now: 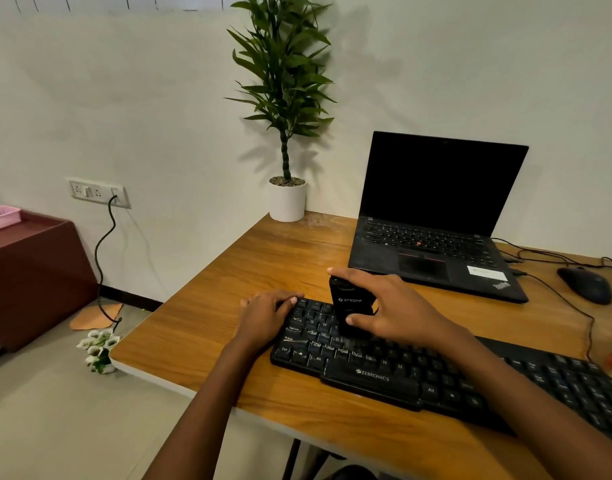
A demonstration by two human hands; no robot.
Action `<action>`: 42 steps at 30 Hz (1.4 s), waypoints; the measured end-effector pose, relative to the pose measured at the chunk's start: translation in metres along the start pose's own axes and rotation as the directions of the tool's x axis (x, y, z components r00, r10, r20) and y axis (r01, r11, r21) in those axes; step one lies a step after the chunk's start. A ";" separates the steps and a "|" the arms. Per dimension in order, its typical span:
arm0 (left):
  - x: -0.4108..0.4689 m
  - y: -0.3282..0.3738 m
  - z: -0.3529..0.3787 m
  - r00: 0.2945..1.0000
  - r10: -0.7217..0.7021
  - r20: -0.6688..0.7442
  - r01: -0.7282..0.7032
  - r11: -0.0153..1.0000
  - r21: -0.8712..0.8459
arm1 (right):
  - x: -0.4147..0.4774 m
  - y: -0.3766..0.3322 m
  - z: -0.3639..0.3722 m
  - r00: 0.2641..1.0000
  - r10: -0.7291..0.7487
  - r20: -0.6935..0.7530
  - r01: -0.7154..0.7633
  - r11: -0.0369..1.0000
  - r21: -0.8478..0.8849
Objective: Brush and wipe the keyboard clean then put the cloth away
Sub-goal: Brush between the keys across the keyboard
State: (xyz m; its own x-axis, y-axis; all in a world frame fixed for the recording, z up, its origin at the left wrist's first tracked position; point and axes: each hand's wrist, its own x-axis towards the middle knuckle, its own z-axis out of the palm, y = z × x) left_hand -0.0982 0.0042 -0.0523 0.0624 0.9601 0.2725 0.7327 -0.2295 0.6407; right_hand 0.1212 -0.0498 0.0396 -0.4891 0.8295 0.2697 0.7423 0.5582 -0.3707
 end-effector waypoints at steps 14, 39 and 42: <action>0.001 -0.001 0.000 1.000 -0.004 0.008 0.004 1.000 0.005 | 0.000 -0.001 0.021 0.988 0.000 -0.153 0.013 0.996 0.086; 0.000 0.001 -0.001 1.000 -0.014 0.005 0.014 1.000 -0.015 | 0.005 -0.002 0.012 0.996 -0.016 -0.092 0.025 0.995 0.092; 0.000 0.001 -0.001 1.000 -0.008 0.002 0.008 1.000 -0.019 | 0.000 -0.006 0.018 0.983 -0.052 -0.178 0.079 0.986 0.145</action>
State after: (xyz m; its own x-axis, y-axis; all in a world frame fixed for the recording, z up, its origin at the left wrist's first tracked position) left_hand -0.0984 0.0039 -0.0506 0.0577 0.9623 0.2659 0.7199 -0.2246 0.6567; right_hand 0.1078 -0.0528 0.0258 -0.4379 0.7826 0.4424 0.6271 0.6185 -0.4735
